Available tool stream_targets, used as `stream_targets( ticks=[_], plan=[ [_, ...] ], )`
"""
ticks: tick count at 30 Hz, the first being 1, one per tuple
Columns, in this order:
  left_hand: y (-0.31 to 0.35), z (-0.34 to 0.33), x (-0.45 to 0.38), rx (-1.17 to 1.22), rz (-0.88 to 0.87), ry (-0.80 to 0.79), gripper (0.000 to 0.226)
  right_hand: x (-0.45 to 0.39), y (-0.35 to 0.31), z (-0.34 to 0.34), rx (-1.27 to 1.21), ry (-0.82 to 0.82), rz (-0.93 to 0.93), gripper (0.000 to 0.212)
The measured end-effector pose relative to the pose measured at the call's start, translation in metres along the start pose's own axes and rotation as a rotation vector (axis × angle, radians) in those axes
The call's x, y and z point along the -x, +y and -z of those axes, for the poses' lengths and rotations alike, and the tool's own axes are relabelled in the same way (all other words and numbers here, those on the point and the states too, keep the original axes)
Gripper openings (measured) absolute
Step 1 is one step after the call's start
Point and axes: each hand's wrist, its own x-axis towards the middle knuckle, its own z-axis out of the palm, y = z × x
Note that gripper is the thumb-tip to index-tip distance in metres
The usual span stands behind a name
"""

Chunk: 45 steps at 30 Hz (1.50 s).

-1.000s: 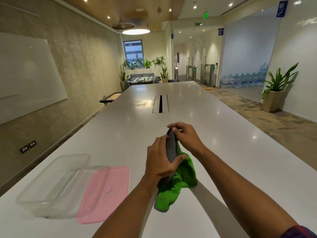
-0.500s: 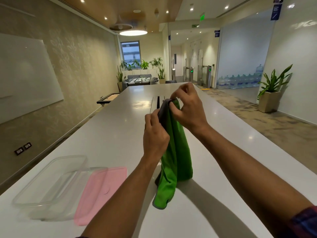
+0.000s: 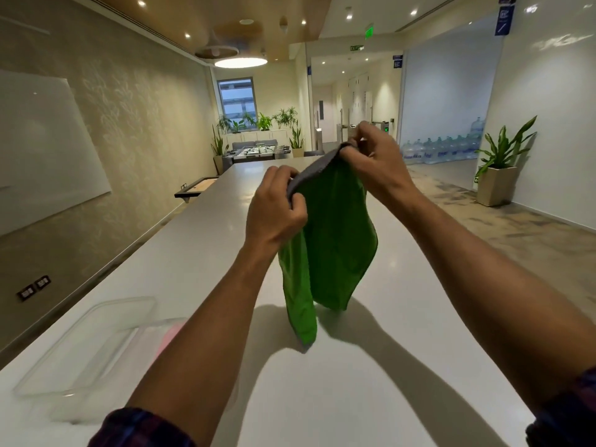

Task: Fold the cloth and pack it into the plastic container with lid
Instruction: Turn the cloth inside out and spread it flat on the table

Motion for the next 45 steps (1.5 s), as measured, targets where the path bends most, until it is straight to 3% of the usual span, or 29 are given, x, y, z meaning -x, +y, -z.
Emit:
stream_targets(
  ticks=[4,7,11,13,15,17,19,23,25,28,32,35,38,40,42,45],
  plan=[
    [-0.003,0.013,-0.011,-0.021,-0.008,0.092,0.024,-0.007,0.007,0.012,-0.062,0.031,-0.079,0.018],
    [-0.007,0.020,-0.019,-0.037,-0.015,0.130,0.020,-0.014,0.013,0.021,0.044,-0.029,-0.090,0.031],
    [-0.020,0.018,-0.024,-0.114,-0.001,0.133,0.021,-0.022,0.022,0.035,0.176,-0.286,-0.138,0.053],
    [-0.030,0.014,-0.025,-0.223,-0.047,0.101,0.021,-0.023,0.029,0.038,0.286,-0.456,-0.207,0.048],
    [-0.041,0.010,-0.026,-0.332,-0.039,0.075,0.026,-0.023,0.043,0.034,0.511,-0.507,-0.229,0.041],
    [-0.049,0.004,-0.023,-0.405,0.040,0.029,0.033,-0.018,0.058,0.025,0.784,-0.435,-0.208,0.033],
    [-0.055,-0.006,-0.019,-0.409,0.181,-0.045,0.037,-0.011,0.072,0.013,0.847,-0.361,-0.278,0.024],
    [-0.058,-0.023,-0.018,-0.001,0.593,-0.140,0.038,0.002,0.088,-0.007,0.459,-0.371,-0.560,0.027],
    [-0.061,-0.028,-0.016,0.074,0.633,-0.120,0.034,0.005,0.094,-0.012,0.373,-0.330,-0.570,0.027],
    [-0.067,-0.030,-0.011,0.037,0.580,-0.048,0.029,0.006,0.095,-0.016,0.470,-0.110,-0.436,0.032],
    [-0.068,-0.033,-0.010,0.134,0.595,-0.034,0.027,-0.002,0.081,-0.019,0.439,0.276,-0.076,0.031],
    [-0.074,-0.035,0.003,0.155,0.666,-0.010,0.026,0.002,0.074,-0.022,0.503,0.372,0.250,0.029],
    [-0.082,-0.037,0.026,0.079,0.833,-0.071,0.016,0.023,0.084,-0.028,0.493,0.147,0.465,0.026],
    [-0.081,-0.038,0.041,-0.081,0.890,-0.206,0.033,0.040,0.091,-0.040,0.492,-0.119,0.476,0.023],
    [-0.076,-0.041,0.052,-0.173,0.829,-0.227,0.045,0.054,0.096,-0.057,0.549,-0.366,0.435,0.021],
    [-0.061,-0.048,0.059,0.030,0.698,-0.315,0.029,0.071,0.096,-0.081,0.464,-0.617,0.306,0.023]
  ],
)
